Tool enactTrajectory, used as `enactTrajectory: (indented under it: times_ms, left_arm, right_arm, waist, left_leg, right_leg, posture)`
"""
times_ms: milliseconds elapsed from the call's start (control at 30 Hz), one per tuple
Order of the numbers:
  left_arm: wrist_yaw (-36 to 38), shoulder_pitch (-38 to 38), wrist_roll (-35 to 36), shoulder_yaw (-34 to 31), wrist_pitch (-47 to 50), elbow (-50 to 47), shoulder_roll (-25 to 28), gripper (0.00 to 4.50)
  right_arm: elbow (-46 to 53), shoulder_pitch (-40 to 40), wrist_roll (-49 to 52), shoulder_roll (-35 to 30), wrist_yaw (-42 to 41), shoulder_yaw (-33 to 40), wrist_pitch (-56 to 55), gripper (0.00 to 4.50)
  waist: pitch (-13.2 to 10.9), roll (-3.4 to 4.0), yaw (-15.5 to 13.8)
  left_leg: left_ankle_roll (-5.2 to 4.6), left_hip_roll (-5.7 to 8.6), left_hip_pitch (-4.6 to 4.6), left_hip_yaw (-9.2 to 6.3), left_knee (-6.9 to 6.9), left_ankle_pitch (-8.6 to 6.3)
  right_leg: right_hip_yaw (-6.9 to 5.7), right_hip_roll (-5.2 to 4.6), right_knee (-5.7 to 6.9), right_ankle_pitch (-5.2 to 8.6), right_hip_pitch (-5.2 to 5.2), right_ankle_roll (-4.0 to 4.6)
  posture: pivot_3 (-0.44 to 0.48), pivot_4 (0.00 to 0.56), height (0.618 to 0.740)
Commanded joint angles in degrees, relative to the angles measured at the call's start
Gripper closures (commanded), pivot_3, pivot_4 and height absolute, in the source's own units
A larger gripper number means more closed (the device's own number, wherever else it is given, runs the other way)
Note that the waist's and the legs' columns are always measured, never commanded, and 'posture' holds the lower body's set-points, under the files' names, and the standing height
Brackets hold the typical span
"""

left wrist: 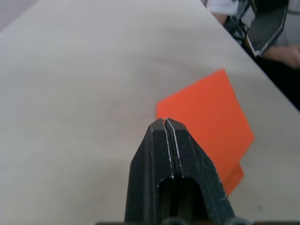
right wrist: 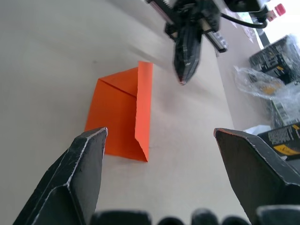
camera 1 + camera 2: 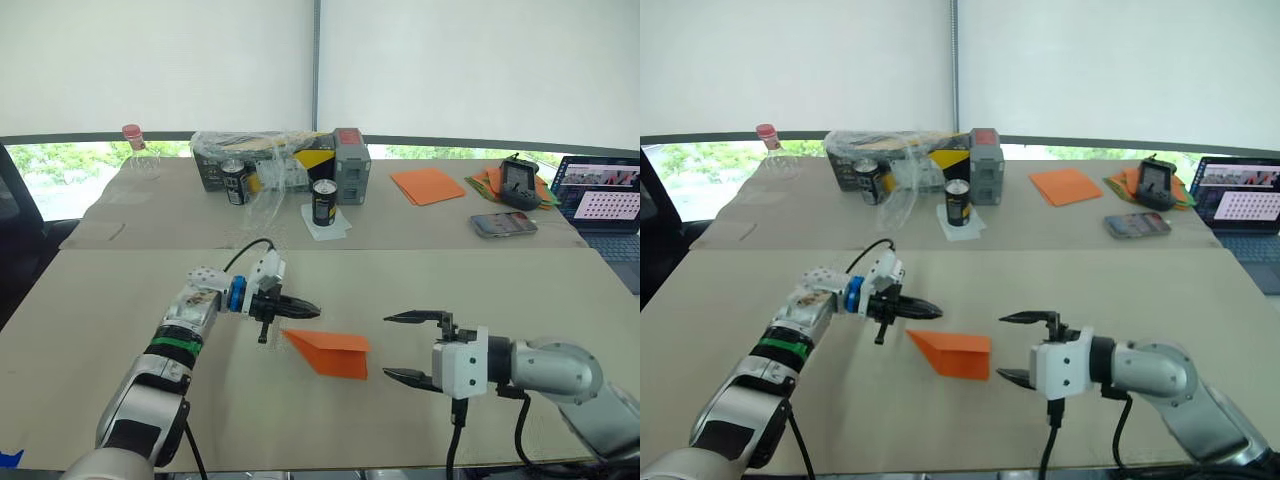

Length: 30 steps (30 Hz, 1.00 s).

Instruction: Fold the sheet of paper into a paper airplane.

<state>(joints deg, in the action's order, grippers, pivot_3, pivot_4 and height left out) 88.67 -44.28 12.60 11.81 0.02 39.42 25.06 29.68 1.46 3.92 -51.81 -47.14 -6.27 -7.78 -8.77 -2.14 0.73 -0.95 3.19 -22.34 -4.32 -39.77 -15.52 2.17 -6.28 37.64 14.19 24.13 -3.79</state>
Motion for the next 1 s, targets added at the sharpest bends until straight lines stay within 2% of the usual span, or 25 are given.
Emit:
enactTrajectory:
  times_ms: [33,233,500,667,867,900,1000]
  left_arm:
    - [1.71,-0.8,-1.36,-0.22,-4.28,3.56,-0.02,4.45]
    - [2.26,-0.72,-3.87,0.31,-8.42,8.25,-1.18,4.45]
    - [1.66,1.02,-7.01,0.96,-12.82,11.24,-2.37,4.45]
    - [1.61,1.57,-7.31,0.57,-13.5,11.8,-1.5,4.45]
    - [3.31,0.43,-3.7,-1.68,-5.06,8.51,-0.39,4.45]
    - [3.66,-0.1,-1.7,-2.23,-0.82,6.48,-0.22,4.45]
    - [3.83,-0.01,0.78,-0.21,3.22,1.83,1.75,4.45]
  right_arm:
    - [3.44,-1.1,-1.13,1.59,1.91,1.63,2.85,0.44]
    - [1.46,-0.87,-4.42,5.4,2.87,-1.21,3.1,0.44]
    - [-10.51,5.74,-9.43,10.18,1.43,-8.04,-4.35,0.44]
    - [-14.42,6.82,-10.46,10.81,-0.01,-10.05,-8.28,0.44]
    - [-14.05,6.42,-9.82,10.69,-1.05,-9.99,-9.47,0.44]
    - [-14.44,6.31,-10.12,10.8,-0.72,-9.83,-9.77,0.44]
    - [-16.26,6.52,-11.1,11.18,0.49,-9.53,-11.09,0.44]
  waist:
    - [0.0,0.0,-0.01]
    - [0.0,0.0,-0.05]
    - [0.0,0.0,0.03]
    - [0.0,0.0,0.04]
    - [0.0,0.01,0.11]
    - [0.0,0.01,0.13]
    - [0.0,0.01,0.14]
  left_leg:
    - [0.0,0.01,0.0,0.0,0.0,0.0]
    - [0.0,0.02,0.0,0.0,-0.03,0.0]
    - [-0.01,0.01,0.03,0.0,-0.03,0.0]
    - [-0.01,0.01,0.05,0.0,-0.02,0.0]
    - [-0.01,0.0,0.07,-0.01,-0.03,0.0]
    - [-0.01,-0.01,0.07,-0.02,-0.03,0.0]
    - [-0.01,-0.01,0.04,-0.03,-0.04,0.0]
  right_leg:
    - [0.0,0.0,-0.01,0.0,0.01,0.0]
    - [-0.01,0.0,-0.01,0.0,-0.03,0.0]
    - [-0.03,0.01,0.01,0.0,-0.03,0.0]
    - [-0.02,0.01,0.01,0.0,-0.05,0.0]
    - [-0.03,0.03,0.05,0.0,-0.05,0.0]
    - [-0.03,0.04,0.06,0.0,-0.04,-0.01]
    - [-0.03,0.04,0.08,0.01,-0.01,-0.01]
  posture:
    - [0.0,0.15,0.739]
    - [0.0,0.15,0.739]
    - [0.0,0.15,0.739]
    - [0.0,0.15,0.739]
    - [0.0,0.15,0.739]
    - [0.0,0.15,0.739]
    - [0.0,0.15,0.739]
